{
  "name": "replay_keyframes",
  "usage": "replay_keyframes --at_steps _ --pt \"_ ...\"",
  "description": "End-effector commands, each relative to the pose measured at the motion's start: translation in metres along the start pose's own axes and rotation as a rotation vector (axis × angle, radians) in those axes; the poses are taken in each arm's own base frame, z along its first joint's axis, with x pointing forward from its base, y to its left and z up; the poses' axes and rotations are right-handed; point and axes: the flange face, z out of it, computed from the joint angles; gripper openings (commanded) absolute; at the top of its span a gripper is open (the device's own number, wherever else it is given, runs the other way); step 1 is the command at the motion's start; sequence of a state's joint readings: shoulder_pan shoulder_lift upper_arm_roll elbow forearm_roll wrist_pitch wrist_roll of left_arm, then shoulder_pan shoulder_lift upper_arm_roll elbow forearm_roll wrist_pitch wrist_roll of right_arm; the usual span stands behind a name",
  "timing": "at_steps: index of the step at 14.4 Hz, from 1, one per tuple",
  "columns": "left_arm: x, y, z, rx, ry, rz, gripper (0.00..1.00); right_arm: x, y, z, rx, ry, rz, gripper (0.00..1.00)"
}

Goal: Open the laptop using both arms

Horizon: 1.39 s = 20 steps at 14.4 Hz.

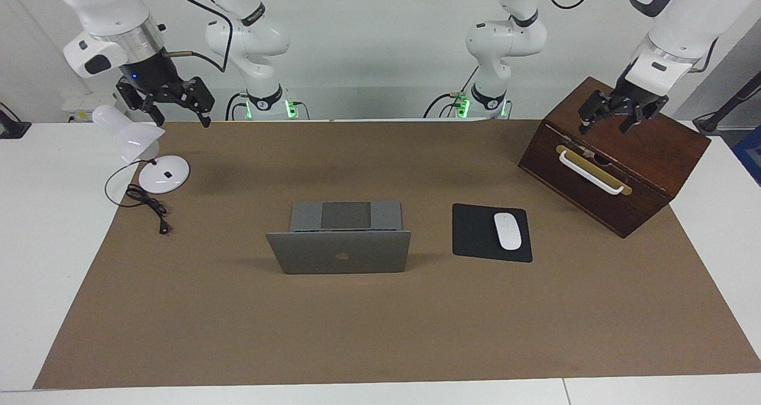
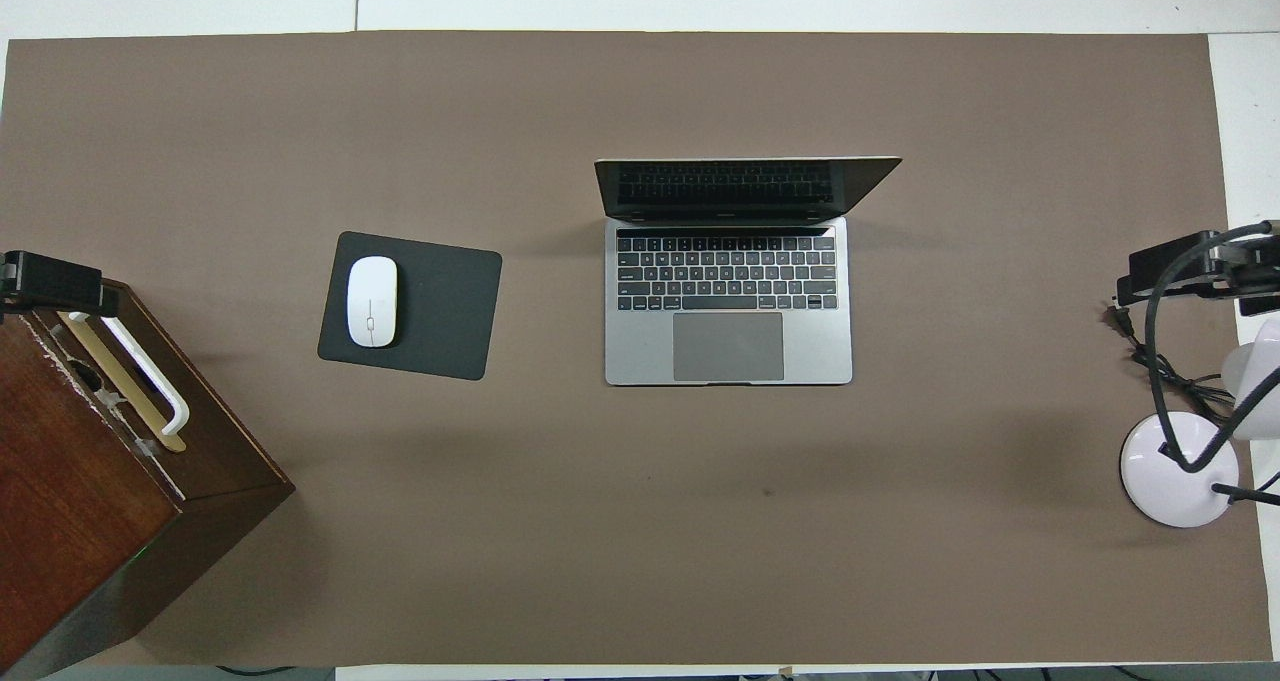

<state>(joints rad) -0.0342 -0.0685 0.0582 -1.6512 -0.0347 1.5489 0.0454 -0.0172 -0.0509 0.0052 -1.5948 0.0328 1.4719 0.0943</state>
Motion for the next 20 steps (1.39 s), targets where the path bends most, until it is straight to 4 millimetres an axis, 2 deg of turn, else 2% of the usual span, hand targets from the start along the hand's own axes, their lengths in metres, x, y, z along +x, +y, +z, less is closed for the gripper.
replay_keyframes --at_steps 1,9,20 --pt "-0.003 0.002 -0.003 0.008 -0.014 -0.011 1.00 -0.001 0.004 0.014 -0.011 -0.024 -0.012 1.00" --pt "-0.003 0.000 -0.004 0.008 -0.008 -0.011 1.00 0.000 0.010 0.012 -0.043 -0.012 -0.007 1.00" --pt "-0.004 -0.003 -0.006 0.005 -0.006 -0.015 1.00 -0.005 0.007 0.001 -0.042 0.015 0.011 1.00"
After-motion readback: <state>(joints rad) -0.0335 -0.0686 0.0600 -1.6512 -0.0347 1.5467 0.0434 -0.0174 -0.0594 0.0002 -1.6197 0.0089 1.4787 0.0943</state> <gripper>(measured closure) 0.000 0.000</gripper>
